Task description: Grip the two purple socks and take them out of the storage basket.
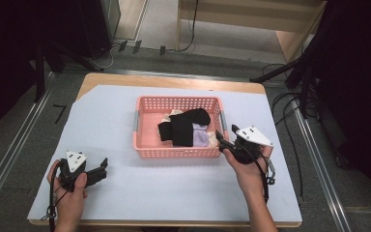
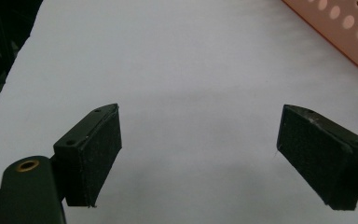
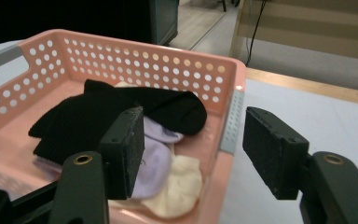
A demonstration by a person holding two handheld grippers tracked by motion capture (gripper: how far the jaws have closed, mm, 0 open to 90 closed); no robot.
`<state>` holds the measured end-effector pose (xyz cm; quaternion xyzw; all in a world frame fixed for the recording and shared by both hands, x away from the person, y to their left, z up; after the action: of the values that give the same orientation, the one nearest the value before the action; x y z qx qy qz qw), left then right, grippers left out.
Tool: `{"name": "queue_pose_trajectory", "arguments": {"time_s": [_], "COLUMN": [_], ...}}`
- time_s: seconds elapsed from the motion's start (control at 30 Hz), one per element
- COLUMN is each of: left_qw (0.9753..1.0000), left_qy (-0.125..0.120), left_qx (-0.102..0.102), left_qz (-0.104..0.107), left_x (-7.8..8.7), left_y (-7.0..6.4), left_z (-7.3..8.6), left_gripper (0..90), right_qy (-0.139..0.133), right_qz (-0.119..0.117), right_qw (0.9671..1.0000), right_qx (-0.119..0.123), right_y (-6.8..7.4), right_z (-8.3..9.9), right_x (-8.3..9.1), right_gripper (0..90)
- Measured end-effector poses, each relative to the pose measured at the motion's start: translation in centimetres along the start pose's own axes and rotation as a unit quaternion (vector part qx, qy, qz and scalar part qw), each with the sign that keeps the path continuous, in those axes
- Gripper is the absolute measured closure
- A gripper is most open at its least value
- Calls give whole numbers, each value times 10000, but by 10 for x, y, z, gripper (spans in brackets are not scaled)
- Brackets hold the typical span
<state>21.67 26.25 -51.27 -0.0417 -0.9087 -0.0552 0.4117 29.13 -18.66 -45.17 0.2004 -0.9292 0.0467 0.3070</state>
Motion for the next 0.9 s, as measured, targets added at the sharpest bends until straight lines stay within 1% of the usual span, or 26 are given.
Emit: {"name": "queue_pose_trajectory", "arguments": {"time_s": [0.03,0.07,0.17,0.27,0.3,0.33,0.4,0.43,0.47,0.57,0.6,0.63,0.67,0.7,0.73,0.77,0.83,0.9], "left_qw": [10000,10000,10000,10000,10000,10000,10000,10000,10000,10000,10000,10000,10000,10000,10000,10000,10000,10000], "left_qy": [0,2,9,7,7,13,12,15,14,15,16,18,18,18,18,20,25,22], "left_qx": [4,-2,-12,-16,-14,-14,-13,-13,-15,-13,-10,-19,-19,-21,-21,-29,-39,-28], "left_qz": [3,3,5,6,9,11,13,16,30,36,38,38,38,39,39,35,33,35], "left_x": [0,0,0,-1,-1,-1,-1,-1,-1,-1,-1,-1,-1,-1,-1,-1,-1,-1], "left_y": [0,0,0,0,0,0,0,0,0,0,0,0,0,0,0,0,0,0], "left_z": [0,0,0,0,0,0,0,0,0,0,0,0,0,0,0,0,0,0], "left_gripper": [147,147,147,147,147,147,147,147,147,147,147,147,147,147,147,147,147,147], "right_qy": [-13,13,100,179,247,282,335,409,541,616,709,855,855,953,953,1097,1160,1178], "right_qz": [-12,-61,-101,-41,-25,5,-17,-40,-53,-49,-113,-191,-191,-205,-205,-186,-173,-173], "right_qw": [10000,9999,9997,9990,9984,9981,9980,9976,9969,9961,9954,9938,9938,9927,9927,9908,9900,9899], "right_qx": [34,82,210,418,512,542,539,565,570,624,629,684,684,708,708,766,786,770], "right_y": [2,3,9,14,16,18,19,19,21,22,23,24,24,26,26,28,30,31], "right_z": [-3,-5,-13,-19,-21,-22,-23,-23,-24,-25,-25,-26,-26,-27,-27,-27,-26,-27], "right_x": [-3,-6,-14,-23,-29,-32,-34,-37,-44,-48,-51,-55,-55,-60,-60,-65,-68,-70], "right_gripper": [411,417,427,425,423,425,432,440,451,477,494,511,511,519,519,525,541,542]}}
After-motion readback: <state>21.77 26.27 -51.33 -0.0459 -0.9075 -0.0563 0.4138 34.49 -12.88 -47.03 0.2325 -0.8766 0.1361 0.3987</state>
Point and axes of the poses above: each handheld gripper's, and its own axes: x roughly backward along the jaws, z roughly out of its underside, y roughly to its left, the point moved 1 cm from there along -x, roughly forward along the jaws, and after that the axes turned 14 degrees about y, right-handed, at the moved point
